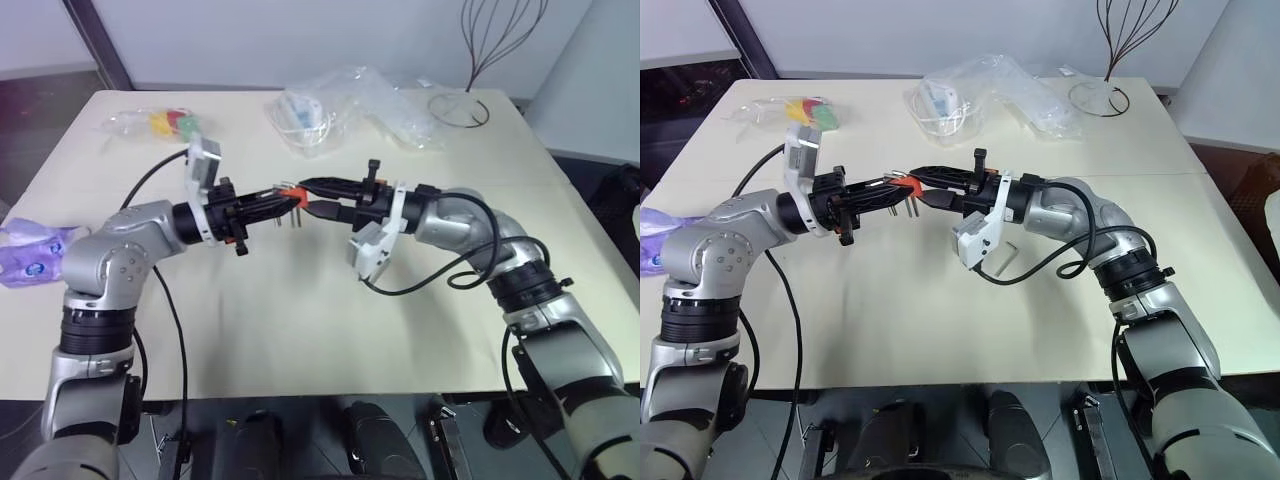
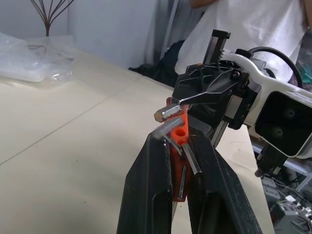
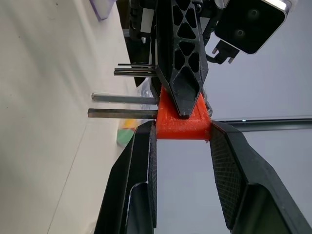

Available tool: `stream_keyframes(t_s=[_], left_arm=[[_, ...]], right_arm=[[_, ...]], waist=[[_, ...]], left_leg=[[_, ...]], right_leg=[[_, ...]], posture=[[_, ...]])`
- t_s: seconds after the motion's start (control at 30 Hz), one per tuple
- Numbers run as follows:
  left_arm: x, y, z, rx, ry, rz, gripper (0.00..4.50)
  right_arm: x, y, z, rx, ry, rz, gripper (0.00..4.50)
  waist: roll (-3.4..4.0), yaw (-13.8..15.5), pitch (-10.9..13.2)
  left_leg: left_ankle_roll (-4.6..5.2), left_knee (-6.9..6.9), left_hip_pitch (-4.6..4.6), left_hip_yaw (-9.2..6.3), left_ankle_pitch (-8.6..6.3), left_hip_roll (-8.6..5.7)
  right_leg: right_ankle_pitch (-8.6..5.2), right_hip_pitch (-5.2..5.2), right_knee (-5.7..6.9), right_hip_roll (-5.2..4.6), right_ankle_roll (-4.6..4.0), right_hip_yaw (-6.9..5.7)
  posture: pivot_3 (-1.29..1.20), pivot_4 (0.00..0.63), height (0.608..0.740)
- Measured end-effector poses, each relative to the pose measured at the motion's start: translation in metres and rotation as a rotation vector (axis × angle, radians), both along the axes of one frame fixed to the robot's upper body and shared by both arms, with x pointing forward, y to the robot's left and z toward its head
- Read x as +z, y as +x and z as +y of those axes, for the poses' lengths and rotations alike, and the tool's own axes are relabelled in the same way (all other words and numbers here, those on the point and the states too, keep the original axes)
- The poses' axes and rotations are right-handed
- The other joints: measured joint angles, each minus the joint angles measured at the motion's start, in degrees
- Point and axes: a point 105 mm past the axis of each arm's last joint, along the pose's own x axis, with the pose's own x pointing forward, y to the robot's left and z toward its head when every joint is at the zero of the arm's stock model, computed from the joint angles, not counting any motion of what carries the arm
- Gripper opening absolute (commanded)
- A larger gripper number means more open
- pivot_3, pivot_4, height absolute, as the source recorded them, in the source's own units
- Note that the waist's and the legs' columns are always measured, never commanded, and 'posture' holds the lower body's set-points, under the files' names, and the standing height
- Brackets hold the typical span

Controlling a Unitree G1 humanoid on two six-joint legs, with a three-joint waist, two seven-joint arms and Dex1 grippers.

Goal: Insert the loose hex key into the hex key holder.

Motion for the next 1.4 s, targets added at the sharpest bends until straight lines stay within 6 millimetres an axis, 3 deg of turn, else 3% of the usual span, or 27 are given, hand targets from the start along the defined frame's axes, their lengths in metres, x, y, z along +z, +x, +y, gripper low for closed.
stream_keyframes(t_s=[0.17,0.4,0.6,0.7,0.8,0.9,1.07,1.2,1.4], left_arm=[[0.0,0.001,-0.001,0.002,0.006,-0.011,0.02],[-0.005,0.004,0.0,0.019,0.022,0.0,0.0],[-0.005,0.006,0.002,0.046,0.041,-0.026,0.0],[-0.006,0.009,0.006,0.08,0.062,-0.053,0.0],[-0.006,0.012,0.01,0.124,0.084,-0.088,0.0],[-0.01,0.014,0.015,0.168,0.097,-0.109,0.0],[-0.009,0.014,0.013,0.19,0.086,-0.129,0.0],[-0.014,0.014,0.012,0.203,0.075,-0.122,0.0],[-0.014,0.015,0.011,0.211,0.063,-0.125,0.0]], right_arm=[[0.0,0.0,-0.001,-0.002,-0.002,0.009,0.97],[0.003,-0.005,0.001,0.016,-0.007,0.015,4.42],[-0.001,-0.007,-0.001,0.012,-0.008,0.083,4.42],[-0.01,-0.001,-0.009,-0.045,0.023,0.234,4.42],[-0.017,0.018,-0.031,-0.223,0.197,0.581,4.42],[-0.03,0.039,-0.072,-0.501,0.435,1.095,4.42],[-0.053,0.019,-0.083,-0.732,0.517,1.55,4.42],[-0.065,0.004,-0.089,-0.91,0.548,1.743,4.42],[-0.084,0.011,-0.104,-1.069,0.628,1.906,4.42]], waist=[[0.0,0.02,0.0],[0.0,0.01,0.0],[0.0,0.08,0.0],[0.0,0.11,0.0],[0.0,0.42,0.0],[0.01,1.34,0.0],[0.01,1.62,0.0],[0.01,1.58,0.0],[0.01,1.38,0.0]], left_leg=[[0.0,0.0,0.0,0.0,0.0,0.0],[0.0,0.0,0.0,0.0,0.0,0.0],[0.0,0.0,0.0,0.0,0.0,0.0],[0.0,0.01,0.0,-0.02,0.0,0.0],[0.01,0.02,0.0,-0.12,0.0,0.06],[0.01,0.07,0.01,-0.15,0.0,0.07],[0.02,0.07,0.0,-0.18,0.0,0.02],[0.02,0.07,-0.02,-0.08,-0.01,-0.02],[0.03,0.02,-0.1,0.01,-0.01,-0.03]], right_leg=[[0.0,0.0,0.0,0.0,0.0,0.0],[0.0,0.0,0.01,0.0,0.0,0.0],[0.0,0.01,0.01,-0.01,0.0,-0.01],[0.0,0.02,0.01,-0.02,0.0,0.0],[0.0,0.02,0.06,-0.03,0.0,0.0],[0.0,-0.03,0.19,-0.09,0.0,0.01],[-0.01,-0.04,0.19,-0.02,-0.03,-0.01],[-0.02,-0.06,0.17,0.0,-0.02,-0.01],[-0.01,-0.04,-0.06,0.04,-0.01,-0.01]], posture=[[0.0,0.15,0.74],[0.0,0.15,0.74],[0.0,0.15,0.74],[0.0,0.15,0.74],[0.0,0.15,0.74],[0.0,0.15,0.74],[0.0,0.15,0.74],[0.0,0.15,0.74],[0.0,0.15,0.74]])
